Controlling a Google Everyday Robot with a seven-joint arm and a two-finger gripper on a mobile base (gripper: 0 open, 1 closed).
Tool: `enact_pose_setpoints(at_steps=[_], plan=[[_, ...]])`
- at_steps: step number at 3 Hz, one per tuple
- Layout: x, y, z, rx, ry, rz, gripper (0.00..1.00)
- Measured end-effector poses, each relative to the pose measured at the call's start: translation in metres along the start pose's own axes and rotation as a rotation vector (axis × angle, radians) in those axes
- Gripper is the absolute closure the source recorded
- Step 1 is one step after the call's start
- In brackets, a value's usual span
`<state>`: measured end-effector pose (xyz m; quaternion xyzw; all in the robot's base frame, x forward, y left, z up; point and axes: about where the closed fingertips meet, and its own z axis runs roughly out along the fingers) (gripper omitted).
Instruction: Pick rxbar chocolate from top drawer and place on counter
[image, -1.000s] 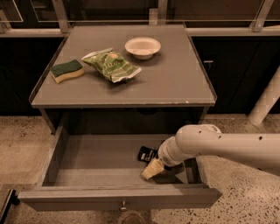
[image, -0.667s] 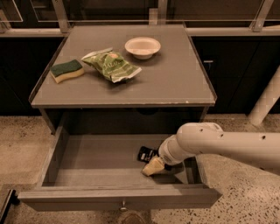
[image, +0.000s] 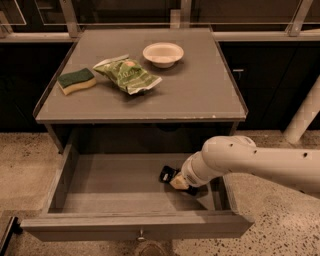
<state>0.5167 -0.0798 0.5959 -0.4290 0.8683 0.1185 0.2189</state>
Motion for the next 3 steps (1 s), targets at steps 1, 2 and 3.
enact_pose_setpoints(at_steps=[1,2,3], plan=[[0.000,0.000,0.000,0.000,0.000,0.000,1.00],[-0.004,0.005,-0.007,-0.049,-0.015,-0.027,1.00],[-0.010,0.029,-0.060,-0.106,-0.088,-0.072,1.00]])
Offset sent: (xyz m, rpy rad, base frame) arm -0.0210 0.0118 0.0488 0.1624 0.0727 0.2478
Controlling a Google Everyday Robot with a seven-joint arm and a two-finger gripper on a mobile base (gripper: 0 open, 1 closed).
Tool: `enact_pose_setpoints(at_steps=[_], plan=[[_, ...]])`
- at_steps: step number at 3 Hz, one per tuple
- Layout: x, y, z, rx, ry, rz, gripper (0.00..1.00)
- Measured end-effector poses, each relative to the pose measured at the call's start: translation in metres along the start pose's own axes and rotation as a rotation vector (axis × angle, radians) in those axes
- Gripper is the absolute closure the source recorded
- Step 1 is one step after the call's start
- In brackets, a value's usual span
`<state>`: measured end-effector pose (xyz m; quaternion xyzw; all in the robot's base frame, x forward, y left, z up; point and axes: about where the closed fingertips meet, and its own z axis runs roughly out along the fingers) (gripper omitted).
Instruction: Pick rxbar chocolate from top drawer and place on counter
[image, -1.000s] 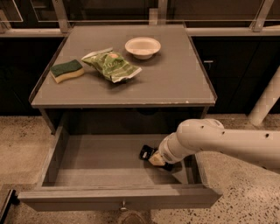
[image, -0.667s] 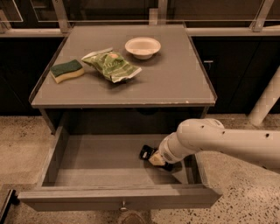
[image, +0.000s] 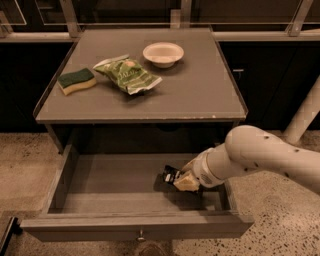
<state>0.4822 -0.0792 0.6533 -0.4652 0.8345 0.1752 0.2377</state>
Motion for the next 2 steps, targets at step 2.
enact_pose_setpoints(at_steps=[2], plan=[[-0.061,0.033,-0.132,0.127,-0.043,-0.143,1.00]])
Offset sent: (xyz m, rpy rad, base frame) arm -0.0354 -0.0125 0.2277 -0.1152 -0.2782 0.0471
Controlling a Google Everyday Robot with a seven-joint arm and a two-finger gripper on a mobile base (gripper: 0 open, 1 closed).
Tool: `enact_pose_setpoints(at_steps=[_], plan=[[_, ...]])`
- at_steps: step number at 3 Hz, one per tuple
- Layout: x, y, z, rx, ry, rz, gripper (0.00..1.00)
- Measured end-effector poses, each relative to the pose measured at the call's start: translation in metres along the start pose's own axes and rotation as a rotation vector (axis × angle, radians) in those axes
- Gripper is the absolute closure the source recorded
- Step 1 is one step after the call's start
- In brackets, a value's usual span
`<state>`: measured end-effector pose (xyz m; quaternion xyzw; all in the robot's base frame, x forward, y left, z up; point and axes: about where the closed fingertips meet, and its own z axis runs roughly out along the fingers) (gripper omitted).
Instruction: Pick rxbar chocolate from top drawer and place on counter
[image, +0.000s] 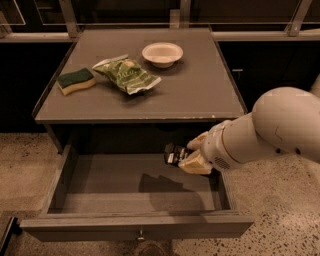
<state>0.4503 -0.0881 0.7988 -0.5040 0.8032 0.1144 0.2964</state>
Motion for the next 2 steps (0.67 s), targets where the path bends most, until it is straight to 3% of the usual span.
enact_pose_setpoints(at_steps=[1,2], plan=[[0.000,0.000,0.000,0.000,0.000,0.000,1.00],[-0.020,-0.008,-0.017,0.023,0.015,-0.072,1.00]])
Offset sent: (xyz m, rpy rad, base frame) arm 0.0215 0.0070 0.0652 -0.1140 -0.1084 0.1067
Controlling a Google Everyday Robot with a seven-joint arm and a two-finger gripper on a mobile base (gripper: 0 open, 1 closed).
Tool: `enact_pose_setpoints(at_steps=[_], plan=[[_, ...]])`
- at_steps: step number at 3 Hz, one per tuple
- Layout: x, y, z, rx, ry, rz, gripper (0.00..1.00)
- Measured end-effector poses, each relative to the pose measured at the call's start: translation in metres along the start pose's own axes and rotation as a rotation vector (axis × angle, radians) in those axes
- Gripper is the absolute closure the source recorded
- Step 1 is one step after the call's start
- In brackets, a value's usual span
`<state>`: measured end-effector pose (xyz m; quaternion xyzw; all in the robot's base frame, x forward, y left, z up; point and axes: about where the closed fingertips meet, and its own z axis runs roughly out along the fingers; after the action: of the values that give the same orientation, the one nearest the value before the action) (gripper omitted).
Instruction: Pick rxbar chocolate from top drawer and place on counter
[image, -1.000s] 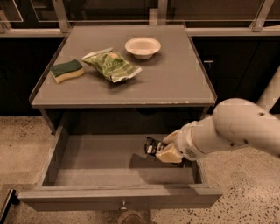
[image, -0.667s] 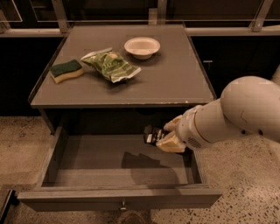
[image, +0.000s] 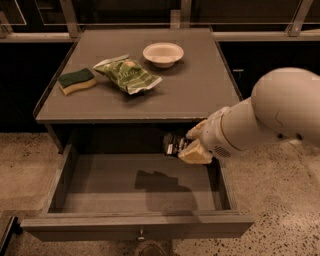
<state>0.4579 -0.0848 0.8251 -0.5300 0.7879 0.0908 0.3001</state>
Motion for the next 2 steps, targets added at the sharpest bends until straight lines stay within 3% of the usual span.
enact_pose_setpoints(at_steps=[1,2], plan=[[-0.038,-0.022,-0.025,0.011,0.050,-0.132,1.00],[-0.084,-0.048,-0.033,-0.019,0.122,-0.278,1.00]])
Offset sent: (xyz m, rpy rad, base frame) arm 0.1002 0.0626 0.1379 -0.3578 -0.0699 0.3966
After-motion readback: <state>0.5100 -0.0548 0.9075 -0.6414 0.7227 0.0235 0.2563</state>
